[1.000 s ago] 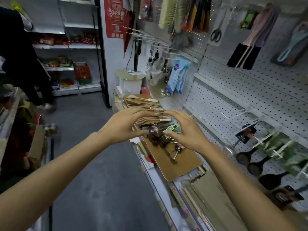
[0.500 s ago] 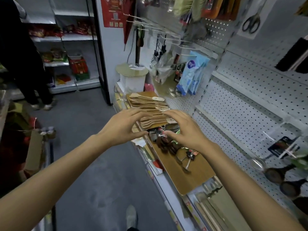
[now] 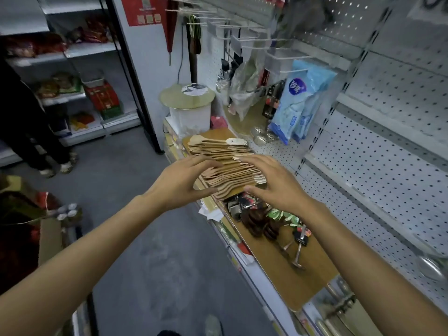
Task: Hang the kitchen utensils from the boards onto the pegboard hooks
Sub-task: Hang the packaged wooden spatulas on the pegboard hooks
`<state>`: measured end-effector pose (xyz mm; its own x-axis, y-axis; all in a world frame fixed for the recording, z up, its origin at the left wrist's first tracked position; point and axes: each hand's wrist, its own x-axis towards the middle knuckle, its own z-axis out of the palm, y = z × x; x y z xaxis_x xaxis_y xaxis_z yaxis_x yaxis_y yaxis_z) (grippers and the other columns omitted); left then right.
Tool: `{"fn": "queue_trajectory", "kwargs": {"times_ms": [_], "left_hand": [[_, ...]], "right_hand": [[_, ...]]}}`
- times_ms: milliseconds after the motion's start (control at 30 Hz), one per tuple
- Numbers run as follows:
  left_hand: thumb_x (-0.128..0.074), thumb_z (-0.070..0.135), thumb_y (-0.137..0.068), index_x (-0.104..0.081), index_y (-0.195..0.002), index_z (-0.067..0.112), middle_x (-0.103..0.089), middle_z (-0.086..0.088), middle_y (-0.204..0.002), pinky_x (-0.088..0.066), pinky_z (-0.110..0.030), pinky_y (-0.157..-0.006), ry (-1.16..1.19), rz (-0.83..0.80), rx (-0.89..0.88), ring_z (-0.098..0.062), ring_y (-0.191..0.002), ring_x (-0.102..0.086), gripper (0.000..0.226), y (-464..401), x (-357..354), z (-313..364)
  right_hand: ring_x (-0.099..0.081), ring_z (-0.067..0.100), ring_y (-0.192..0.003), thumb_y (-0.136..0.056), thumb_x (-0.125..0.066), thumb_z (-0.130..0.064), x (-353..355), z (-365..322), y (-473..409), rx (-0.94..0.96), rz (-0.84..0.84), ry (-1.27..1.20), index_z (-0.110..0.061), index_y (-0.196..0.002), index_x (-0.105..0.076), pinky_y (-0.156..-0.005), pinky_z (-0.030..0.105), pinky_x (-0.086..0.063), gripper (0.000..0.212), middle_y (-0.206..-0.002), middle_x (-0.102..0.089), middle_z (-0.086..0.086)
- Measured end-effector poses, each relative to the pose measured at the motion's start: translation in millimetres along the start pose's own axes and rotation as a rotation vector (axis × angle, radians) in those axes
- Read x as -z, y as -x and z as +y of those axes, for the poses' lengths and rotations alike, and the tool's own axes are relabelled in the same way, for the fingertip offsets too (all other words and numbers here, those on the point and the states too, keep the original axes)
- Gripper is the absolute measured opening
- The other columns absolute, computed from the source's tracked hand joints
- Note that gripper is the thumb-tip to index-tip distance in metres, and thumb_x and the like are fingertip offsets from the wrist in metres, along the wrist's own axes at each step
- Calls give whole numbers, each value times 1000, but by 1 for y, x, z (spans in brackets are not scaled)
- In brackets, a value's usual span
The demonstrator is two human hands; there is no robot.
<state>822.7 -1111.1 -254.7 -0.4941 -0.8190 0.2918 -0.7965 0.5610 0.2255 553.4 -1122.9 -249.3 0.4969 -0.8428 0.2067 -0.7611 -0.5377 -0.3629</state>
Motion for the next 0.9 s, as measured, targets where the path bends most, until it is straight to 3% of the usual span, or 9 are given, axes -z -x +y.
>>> {"fn": "queue_trajectory", "kwargs": {"times_ms": [333, 533, 800, 900], "left_hand": [[-61, 58, -88, -50, -139, 32, -56, 11, -138, -45, -28, -97, 105, -89, -112, -9, -125, -52, 58, -89, -41, -101], [-62, 60, -87, -47, -140, 35, -56, 12, -138, -48, -31, -97, 155, -175, -252, -11, -125, -53, 60, -145, -67, -190], [-57, 67, -87, -48, -139, 36, -54, 14, -142, -46, -35, -103, 191, -364, -360, -9, -130, -50, 62, -202, -120, -290], [-61, 61, -87, -47, -138, 38, -53, 15, -141, -46, -28, -98, 303, -441, -302, -5, -125, -51, 58, -218, -148, -308]], "right_hand": [[-33, 9, -137, -87, -64, -50, -37, 34, -74, -172, 22, -16, -34, -144, -38, -113, 38, -30, 65, -148, -41, -10], [-37, 11, -135, -87, -62, -52, -78, 46, -138, -335, 47, -13, -34, -144, -37, -111, 46, -37, 65, -146, -43, -9], [-40, 15, -133, -89, -63, -48, -133, 57, -203, -514, 44, -12, -25, -144, -41, -108, 30, -28, 64, -145, -47, -2], [-41, 16, -132, -90, -61, -47, -155, 72, -214, -575, 23, -47, -24, -144, -42, -108, 34, -33, 62, -144, -48, -1]]}}
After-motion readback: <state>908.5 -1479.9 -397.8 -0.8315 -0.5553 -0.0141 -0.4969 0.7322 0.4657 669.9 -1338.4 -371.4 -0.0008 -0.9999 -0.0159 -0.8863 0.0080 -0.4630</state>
